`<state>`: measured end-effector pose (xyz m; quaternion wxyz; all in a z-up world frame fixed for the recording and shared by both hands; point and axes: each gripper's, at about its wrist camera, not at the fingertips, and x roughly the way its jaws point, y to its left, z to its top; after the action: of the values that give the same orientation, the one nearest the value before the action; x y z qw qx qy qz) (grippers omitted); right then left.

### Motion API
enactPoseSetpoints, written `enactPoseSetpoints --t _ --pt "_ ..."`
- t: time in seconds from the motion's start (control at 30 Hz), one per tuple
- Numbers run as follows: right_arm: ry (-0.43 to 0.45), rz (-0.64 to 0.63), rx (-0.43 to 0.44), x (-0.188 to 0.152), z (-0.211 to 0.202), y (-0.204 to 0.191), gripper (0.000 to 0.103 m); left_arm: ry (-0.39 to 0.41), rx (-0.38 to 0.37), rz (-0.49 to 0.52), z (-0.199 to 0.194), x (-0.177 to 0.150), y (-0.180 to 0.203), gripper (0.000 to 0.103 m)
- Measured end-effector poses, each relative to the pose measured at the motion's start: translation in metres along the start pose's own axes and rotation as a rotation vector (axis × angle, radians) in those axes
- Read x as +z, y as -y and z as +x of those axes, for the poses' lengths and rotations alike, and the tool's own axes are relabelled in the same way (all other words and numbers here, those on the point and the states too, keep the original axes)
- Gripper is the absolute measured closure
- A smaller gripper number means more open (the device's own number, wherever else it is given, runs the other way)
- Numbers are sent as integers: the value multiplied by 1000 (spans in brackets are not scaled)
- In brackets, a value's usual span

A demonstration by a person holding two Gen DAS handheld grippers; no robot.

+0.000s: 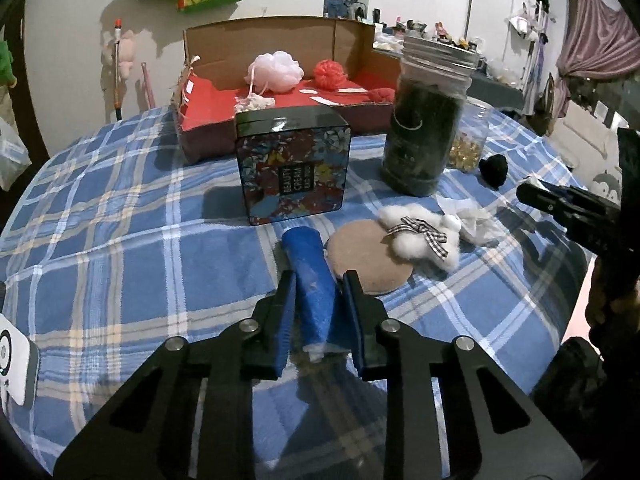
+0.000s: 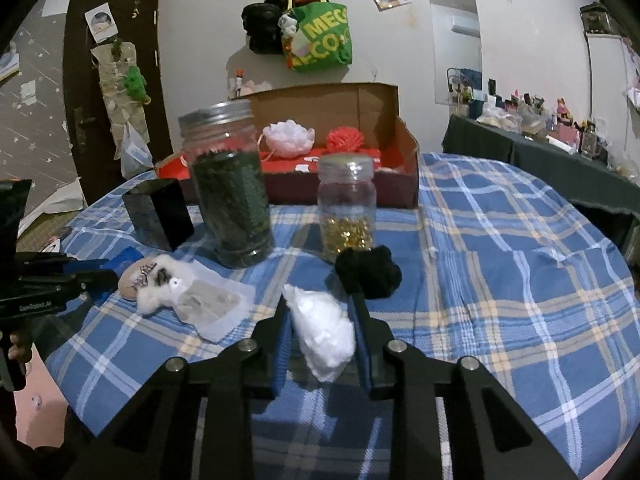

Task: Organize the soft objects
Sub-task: 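Grasp the blue rolled cloth with the left tool while the right tool grasps the white tissue, then carry the blue cloth and white tissue over into the red box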

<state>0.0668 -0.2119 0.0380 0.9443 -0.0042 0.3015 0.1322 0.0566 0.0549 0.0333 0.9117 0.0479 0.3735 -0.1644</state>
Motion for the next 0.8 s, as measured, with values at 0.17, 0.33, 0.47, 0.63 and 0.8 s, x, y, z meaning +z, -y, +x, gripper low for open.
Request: enactPoseSetpoints --t 0.17,0.33,0.47,0.63,0.8 --pt "11 7 10 4 -4 0 74 5 4 -7 -4 0 -6 82" --pt "23 3 14 6 -8 -3 74 20 -7 -7 -8 2 -4 83" --pt "28 -6 22 7 -9 -7 74 23 -8 8 -8 3 0 84" --pt "20 -8 31 6 -7 -9 74 28 49 4 -2 -3 -3 83" --pt "-27 -8 19 -1 3 -9 68 19 49 -8 1 -4 -7 78"
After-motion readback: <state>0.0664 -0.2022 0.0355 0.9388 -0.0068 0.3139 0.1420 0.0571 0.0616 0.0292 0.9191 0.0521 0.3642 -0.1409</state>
